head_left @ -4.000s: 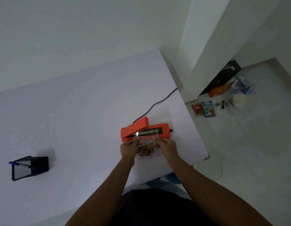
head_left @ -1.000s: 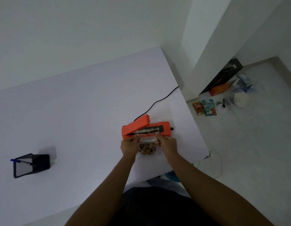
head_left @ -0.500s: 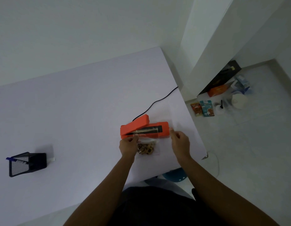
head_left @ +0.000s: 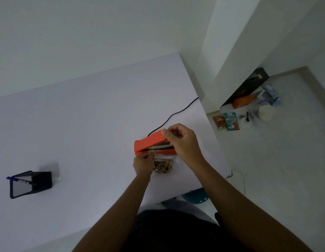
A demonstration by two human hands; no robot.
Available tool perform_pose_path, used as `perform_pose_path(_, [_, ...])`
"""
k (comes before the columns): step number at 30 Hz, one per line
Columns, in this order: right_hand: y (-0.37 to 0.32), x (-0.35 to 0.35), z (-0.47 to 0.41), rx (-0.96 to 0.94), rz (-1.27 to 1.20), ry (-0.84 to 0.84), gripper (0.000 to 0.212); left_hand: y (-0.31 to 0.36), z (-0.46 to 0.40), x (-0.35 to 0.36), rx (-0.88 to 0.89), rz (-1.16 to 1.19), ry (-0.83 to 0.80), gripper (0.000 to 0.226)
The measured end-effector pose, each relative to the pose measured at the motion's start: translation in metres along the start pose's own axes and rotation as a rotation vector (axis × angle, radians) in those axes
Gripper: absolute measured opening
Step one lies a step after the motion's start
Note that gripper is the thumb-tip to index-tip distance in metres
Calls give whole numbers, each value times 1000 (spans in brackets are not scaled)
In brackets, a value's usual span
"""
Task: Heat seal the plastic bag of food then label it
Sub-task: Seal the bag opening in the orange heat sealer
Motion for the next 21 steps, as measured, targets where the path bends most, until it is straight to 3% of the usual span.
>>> perform_pose_path(11, [73, -28, -5, 154, 55, 136, 20, -7, -7, -1, -17, -34, 3, 31])
perform_pose_path(21, [126, -25, -7, 309, 63, 146, 32, -7, -8, 1, -17, -71, 2, 27])
Point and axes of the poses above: each hand's wrist, its own z-axis away from the middle knuckle, its own x-axis out of the palm, y = z × x, the point moved 10 cm from there along -z, towards the middle knuckle, and after that the axes turned 8 degrees about z, right-handed, at the moved point
